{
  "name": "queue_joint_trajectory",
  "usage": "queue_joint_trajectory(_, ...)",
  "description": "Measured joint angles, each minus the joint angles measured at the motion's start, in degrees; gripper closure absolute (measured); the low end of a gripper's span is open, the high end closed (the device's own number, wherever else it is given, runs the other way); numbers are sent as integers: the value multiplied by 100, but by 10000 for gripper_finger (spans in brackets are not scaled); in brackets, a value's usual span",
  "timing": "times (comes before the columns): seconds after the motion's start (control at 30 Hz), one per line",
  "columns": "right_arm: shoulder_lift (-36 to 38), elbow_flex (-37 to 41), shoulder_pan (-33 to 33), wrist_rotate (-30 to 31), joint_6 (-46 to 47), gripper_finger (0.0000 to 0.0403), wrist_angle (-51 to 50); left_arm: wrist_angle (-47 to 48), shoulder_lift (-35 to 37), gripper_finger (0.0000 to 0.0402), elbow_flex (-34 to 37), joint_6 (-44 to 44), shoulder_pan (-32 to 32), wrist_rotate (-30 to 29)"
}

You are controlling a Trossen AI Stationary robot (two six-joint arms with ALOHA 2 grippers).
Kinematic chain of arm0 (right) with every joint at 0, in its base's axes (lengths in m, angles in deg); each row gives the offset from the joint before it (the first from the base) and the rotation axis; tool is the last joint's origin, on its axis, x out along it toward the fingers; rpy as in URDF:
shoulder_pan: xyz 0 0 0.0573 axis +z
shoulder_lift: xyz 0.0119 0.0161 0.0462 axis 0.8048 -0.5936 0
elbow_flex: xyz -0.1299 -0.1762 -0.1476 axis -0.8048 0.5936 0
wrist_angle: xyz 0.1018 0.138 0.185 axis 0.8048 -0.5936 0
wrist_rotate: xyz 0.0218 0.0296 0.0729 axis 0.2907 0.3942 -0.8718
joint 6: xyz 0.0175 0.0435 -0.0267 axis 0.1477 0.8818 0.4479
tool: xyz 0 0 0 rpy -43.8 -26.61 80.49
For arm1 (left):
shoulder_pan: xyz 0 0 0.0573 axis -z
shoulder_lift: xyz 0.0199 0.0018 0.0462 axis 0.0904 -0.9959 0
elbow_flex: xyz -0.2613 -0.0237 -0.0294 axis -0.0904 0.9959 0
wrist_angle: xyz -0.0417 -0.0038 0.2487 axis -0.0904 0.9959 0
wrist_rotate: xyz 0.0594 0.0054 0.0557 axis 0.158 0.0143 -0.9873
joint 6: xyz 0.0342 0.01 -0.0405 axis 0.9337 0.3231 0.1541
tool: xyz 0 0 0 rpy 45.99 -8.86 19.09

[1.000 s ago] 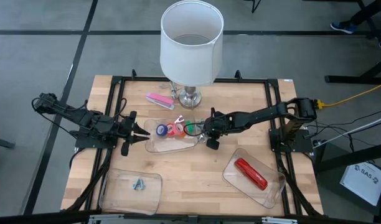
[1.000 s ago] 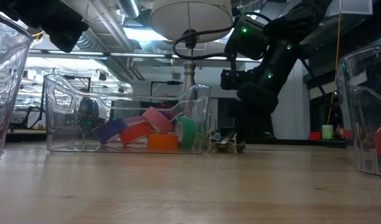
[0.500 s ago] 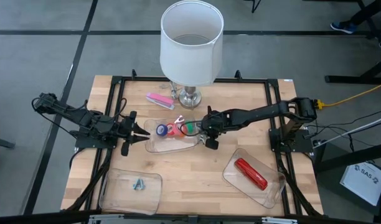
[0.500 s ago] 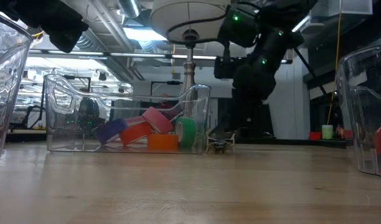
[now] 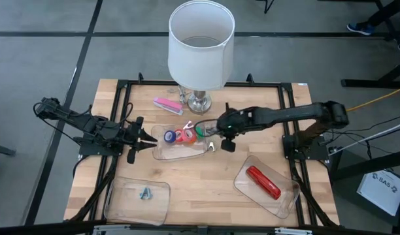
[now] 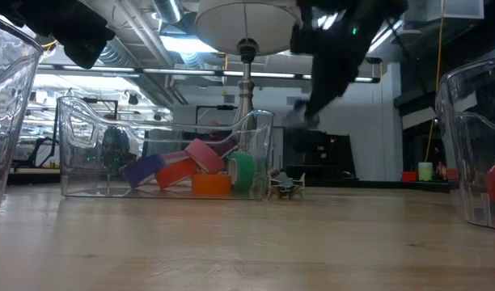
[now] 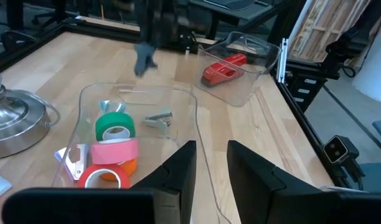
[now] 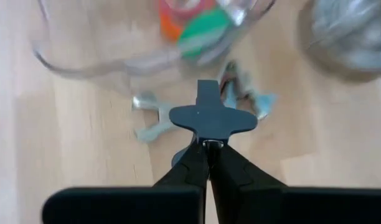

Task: Pick and place Stapler, Stapler remover, tape
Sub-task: Put the black staple remover into the bottom left transparent bin

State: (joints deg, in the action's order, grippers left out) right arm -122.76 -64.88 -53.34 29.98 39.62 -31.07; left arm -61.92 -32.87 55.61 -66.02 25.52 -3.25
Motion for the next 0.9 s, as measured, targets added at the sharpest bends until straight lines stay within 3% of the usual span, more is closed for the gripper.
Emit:
queue_joint_trajectory(0.23,747,-4,187,153,-141,397,631,-358,-219,311,0,133,0,-244)
queue_joint_trajectory(0.53,756,-3,278,178,-605,397,1600,-1490,-938,303,-2,827,2,-492)
queue_joint_trajectory(0.77,755,-2,338,38,-1016,397,2160,-2126,-1582,256,-2,1157,-88,-1137)
queue_joint_trajectory(0.9,755,-2,348,-119,-1072,397,2304,-3021,-1968,216,-2,1420,-317,-1199)
